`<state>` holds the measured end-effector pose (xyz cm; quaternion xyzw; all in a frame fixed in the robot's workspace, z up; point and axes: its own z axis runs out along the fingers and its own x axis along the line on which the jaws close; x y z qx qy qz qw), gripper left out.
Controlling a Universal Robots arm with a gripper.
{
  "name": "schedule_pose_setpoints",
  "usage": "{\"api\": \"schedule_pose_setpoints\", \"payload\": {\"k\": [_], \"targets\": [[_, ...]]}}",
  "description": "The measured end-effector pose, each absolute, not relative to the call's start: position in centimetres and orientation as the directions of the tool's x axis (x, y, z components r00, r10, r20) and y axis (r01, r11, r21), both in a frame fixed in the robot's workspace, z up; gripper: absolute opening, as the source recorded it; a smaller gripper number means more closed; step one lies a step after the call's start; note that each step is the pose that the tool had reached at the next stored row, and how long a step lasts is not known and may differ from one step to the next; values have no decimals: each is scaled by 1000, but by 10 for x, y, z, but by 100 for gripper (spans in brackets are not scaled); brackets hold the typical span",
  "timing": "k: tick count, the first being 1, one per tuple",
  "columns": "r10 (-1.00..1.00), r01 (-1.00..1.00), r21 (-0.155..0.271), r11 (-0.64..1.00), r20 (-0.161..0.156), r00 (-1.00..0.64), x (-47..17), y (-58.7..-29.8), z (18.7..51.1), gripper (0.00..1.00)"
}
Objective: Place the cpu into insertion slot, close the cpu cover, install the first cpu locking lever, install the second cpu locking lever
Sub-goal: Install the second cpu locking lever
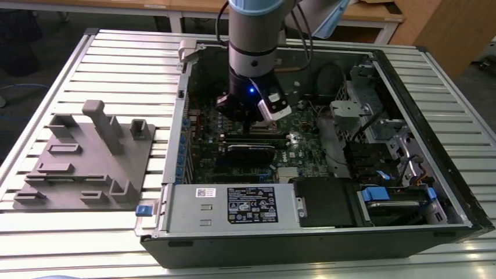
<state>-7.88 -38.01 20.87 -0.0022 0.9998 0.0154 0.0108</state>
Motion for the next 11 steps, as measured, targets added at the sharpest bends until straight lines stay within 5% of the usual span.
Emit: {"api": "schedule_pose_setpoints", "payload": {"k": [11], "targets": [[-6,-8,82,997,-27,-1000,-82,-386,207,11]]}}
